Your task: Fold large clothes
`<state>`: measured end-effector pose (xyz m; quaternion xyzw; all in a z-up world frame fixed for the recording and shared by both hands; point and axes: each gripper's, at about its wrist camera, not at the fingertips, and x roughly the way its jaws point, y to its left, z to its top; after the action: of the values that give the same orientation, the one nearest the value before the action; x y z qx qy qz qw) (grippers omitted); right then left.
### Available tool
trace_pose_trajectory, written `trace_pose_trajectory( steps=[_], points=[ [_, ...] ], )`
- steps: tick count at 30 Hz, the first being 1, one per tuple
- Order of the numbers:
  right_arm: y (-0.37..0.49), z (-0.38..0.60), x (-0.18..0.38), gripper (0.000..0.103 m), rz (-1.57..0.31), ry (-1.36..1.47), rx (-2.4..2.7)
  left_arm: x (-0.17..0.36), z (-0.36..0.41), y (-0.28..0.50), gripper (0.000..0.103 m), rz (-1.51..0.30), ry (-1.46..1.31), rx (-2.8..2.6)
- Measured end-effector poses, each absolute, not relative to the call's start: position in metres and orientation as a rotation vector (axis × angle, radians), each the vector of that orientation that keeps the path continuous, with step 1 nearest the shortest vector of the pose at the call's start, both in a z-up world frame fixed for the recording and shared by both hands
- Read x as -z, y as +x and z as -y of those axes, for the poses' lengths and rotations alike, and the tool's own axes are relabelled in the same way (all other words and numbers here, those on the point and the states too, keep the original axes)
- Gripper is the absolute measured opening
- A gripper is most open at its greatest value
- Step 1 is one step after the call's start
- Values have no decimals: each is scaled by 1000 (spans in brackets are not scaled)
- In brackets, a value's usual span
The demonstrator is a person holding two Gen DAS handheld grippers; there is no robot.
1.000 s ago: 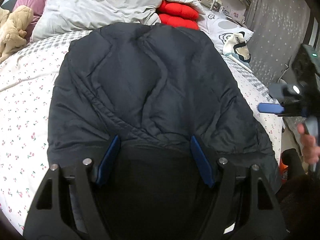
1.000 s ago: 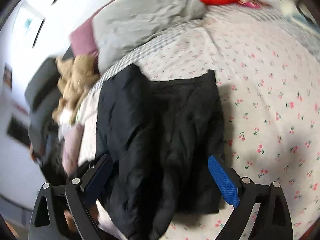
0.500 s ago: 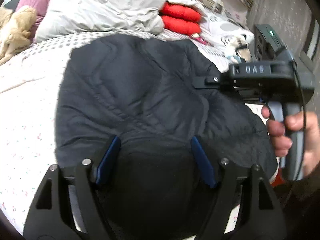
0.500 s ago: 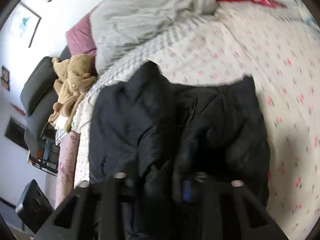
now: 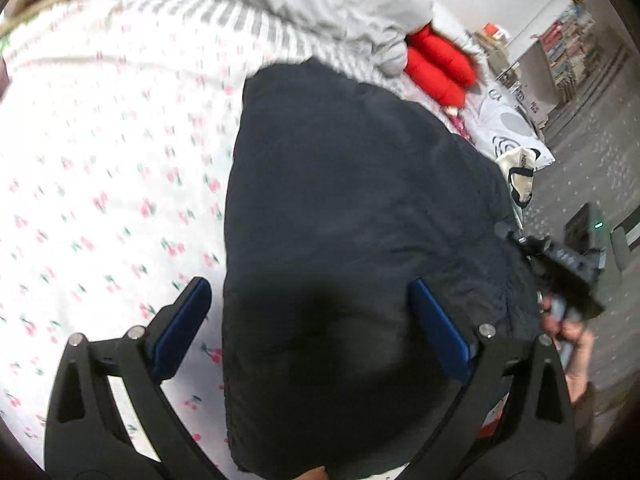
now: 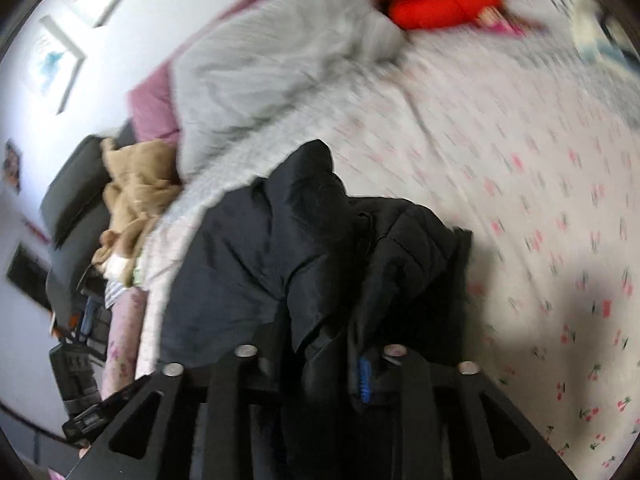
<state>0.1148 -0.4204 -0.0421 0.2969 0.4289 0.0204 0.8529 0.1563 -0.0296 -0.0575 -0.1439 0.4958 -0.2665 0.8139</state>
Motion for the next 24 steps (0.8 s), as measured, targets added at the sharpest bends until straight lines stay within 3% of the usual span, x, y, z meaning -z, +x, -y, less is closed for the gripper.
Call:
trace_pose_trajectory(
  steps=[4,6,14,24],
  points=[
    [112,444,81,80,-969,743,-2,78,34,160,103,-1141,-390,613],
    [109,452,95,91,-1000,791,4,90,32,161,103,-1194,-453,635],
    [89,477,120,100,-1029,1278,-206,108,18,165,103,-1288,-614,667],
    [91,453,141,100,-1114,1221,-282,138,13,163,103,-1332,-776,721]
  ],
)
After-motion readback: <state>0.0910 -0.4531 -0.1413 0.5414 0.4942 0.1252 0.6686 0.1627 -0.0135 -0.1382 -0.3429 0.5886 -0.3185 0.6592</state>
